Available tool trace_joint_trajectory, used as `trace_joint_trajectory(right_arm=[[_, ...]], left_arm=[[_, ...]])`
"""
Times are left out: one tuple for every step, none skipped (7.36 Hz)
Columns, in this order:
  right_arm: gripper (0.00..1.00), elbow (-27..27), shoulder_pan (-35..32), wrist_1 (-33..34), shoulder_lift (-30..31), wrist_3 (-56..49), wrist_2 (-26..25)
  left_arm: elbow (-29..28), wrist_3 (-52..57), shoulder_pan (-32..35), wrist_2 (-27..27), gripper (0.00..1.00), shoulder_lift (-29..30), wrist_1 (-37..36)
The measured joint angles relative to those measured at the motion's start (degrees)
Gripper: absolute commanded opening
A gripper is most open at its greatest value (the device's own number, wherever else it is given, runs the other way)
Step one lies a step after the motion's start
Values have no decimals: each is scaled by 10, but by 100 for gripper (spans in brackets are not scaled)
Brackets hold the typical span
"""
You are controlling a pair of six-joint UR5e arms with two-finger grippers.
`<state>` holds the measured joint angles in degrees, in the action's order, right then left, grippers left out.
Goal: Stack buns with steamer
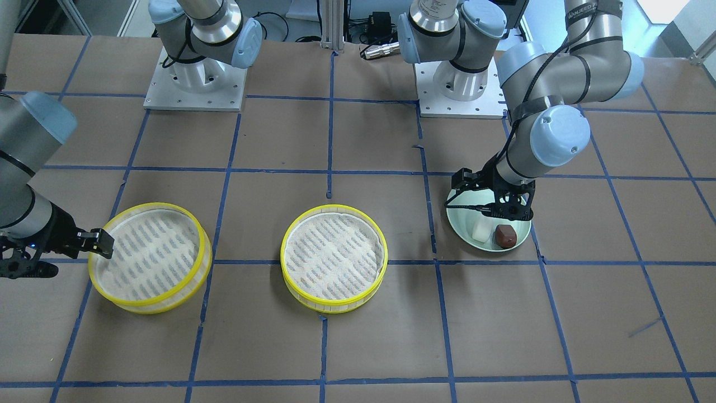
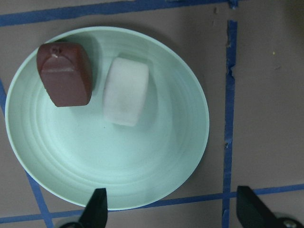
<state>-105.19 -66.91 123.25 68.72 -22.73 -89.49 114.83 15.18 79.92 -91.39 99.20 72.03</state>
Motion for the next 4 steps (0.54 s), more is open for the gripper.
trace_joint_trajectory(right_arm=[[8, -2, 0, 3, -1, 0, 0], [8, -2, 0, 4, -1, 0, 0], [8, -3, 0, 5, -1, 0, 0], [8, -3, 0, 5, -1, 0, 0]], left_arm=[[1, 0, 0, -7, 87, 18, -13], [1, 0, 0, -14, 89, 32, -30], [-1, 1, 0, -17, 89, 44, -49], [-3, 1, 0, -19, 85, 53, -66]])
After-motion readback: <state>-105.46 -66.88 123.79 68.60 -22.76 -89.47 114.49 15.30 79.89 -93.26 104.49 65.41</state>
